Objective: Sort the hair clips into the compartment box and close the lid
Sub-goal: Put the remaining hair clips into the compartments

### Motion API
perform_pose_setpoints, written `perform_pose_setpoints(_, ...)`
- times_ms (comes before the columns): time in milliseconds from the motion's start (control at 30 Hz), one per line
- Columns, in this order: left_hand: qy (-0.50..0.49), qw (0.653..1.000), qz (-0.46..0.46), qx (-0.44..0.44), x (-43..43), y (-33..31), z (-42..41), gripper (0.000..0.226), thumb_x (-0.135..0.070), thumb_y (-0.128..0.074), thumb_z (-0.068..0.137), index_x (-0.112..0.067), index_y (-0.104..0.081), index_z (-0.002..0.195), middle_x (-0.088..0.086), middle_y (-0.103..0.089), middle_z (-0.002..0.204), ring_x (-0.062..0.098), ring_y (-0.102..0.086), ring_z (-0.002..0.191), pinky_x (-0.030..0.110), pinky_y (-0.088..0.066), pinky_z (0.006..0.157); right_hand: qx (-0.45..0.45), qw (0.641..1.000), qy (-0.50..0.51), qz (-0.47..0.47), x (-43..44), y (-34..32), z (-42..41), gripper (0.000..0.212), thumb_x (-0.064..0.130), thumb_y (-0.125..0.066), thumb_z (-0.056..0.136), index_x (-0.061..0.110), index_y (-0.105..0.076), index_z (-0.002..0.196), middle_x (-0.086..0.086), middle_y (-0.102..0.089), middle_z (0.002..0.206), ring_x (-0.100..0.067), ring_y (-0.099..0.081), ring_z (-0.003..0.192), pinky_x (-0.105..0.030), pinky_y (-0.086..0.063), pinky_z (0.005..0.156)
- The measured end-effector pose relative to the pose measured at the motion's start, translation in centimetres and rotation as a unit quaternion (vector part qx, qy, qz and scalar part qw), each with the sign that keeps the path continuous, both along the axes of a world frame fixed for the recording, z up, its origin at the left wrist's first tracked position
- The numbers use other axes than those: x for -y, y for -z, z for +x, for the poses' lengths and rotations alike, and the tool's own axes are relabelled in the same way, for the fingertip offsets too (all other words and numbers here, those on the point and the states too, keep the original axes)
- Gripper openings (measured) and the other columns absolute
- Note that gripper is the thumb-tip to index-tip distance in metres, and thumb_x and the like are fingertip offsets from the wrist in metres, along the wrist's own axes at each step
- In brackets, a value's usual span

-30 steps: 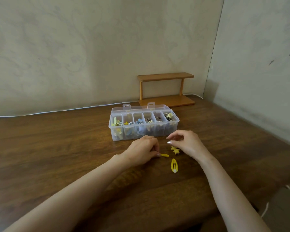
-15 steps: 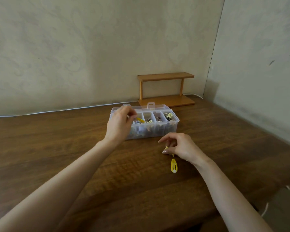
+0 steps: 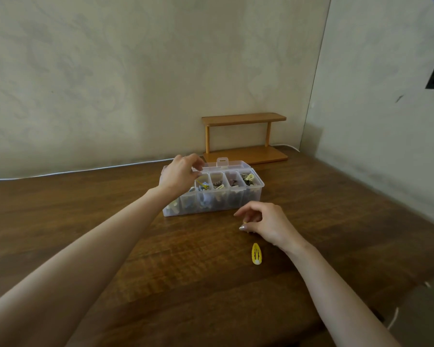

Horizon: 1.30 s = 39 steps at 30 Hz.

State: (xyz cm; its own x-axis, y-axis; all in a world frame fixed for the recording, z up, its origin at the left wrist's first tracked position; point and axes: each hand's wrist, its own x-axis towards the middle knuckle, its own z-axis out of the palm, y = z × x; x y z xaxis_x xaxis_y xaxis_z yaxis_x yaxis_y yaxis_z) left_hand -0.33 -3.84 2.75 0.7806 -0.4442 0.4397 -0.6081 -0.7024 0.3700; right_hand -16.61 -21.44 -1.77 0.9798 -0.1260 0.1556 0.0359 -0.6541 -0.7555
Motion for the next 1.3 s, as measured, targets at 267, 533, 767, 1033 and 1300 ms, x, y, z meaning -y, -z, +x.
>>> perform_pose_setpoints(267,0.011,0.993,-0.061,0.103,-1.1,0.8,-2.9,0.018,-0.013,-0.054,0.090,-0.015,-0.060,0.106,0.003,-0.058,0.111,0.020,-0.049,0.105,0.035,-0.044,0.084,0.017,0.997,0.024,0.069,0.4,0.1,0.2,0.023,0.000,-0.066,0.082,0.017,-0.067,0.098,0.000,-0.070,0.089,-0.009,-0.067,0.081,-0.020,-0.055,0.066)
perform_pose_setpoints(533,0.100,0.993,-0.061,0.034,-1.3,3.1,-7.1,0.013,-0.013,-0.057,0.088,-0.017,-0.060,0.101,-0.006,-0.051,0.103,0.008,-0.051,0.092,0.022,-0.044,0.077,-0.016,0.997,0.005,0.070,0.5,0.1,0.3,0.046,-0.017,-0.050,0.083,0.022,-0.066,0.103,0.007,-0.066,0.105,-0.004,-0.059,0.101,-0.018,-0.051,0.080)
perform_pose_setpoints(767,0.195,0.972,-0.035,-0.123,-0.1,4.2,-10.3,0.012,-0.015,-0.061,0.087,-0.017,-0.058,0.098,-0.006,-0.059,0.095,0.001,-0.053,0.082,0.010,-0.045,0.069,0.011,0.993,0.029,0.112,0.6,0.3,0.4,0.032,-0.008,-0.069,0.076,0.018,-0.068,0.094,-0.004,-0.070,0.094,-0.011,-0.069,0.087,-0.023,-0.056,0.078)
perform_pose_setpoints(1033,0.307,0.936,0.093,-0.145,1.1,4.9,-12.2,0.030,-0.035,-0.063,0.084,-0.030,-0.059,0.113,-0.012,-0.046,0.102,0.001,-0.042,0.094,0.014,-0.038,0.079,0.025,0.998,0.051,0.041,0.7,0.5,0.4,0.025,-0.003,-0.070,0.078,0.017,-0.069,0.094,-0.002,-0.068,0.086,-0.010,-0.068,0.076,-0.019,-0.056,0.068)
perform_pose_setpoints(1300,0.292,0.942,0.133,-0.093,0.2,5.0,-11.8,0.030,-0.043,-0.058,0.085,-0.035,-0.057,0.114,-0.010,-0.041,0.113,0.003,-0.034,0.105,0.021,-0.035,0.087,0.024,0.999,0.037,0.024,0.1,0.6,0.4,0.026,-0.001,-0.069,0.080,0.018,-0.069,0.097,0.003,-0.068,0.089,-0.006,-0.065,0.084,-0.017,-0.054,0.071)
